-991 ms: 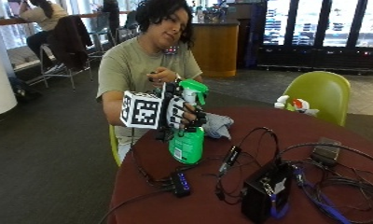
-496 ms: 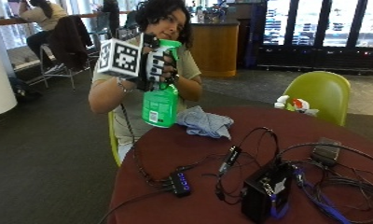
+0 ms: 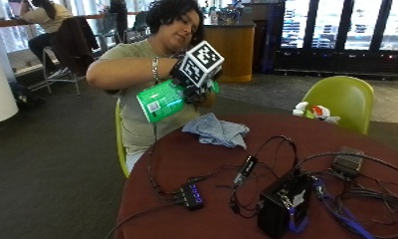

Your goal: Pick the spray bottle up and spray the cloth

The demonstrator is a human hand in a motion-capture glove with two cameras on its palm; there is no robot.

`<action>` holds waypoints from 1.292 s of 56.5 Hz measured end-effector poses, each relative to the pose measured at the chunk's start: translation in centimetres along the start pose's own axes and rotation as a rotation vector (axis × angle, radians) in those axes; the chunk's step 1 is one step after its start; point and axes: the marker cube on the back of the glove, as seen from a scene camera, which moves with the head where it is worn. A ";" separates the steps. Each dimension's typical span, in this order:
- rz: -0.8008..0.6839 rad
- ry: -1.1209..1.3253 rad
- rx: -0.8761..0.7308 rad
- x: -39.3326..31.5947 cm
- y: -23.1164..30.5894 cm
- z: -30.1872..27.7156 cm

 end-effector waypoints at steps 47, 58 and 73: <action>-0.333 -0.233 0.301 -6.7 -5.8 -3.6; -0.703 -0.674 0.515 -12.2 -7.7 -4.1; -0.872 -0.754 0.427 -15.6 -15.4 -0.5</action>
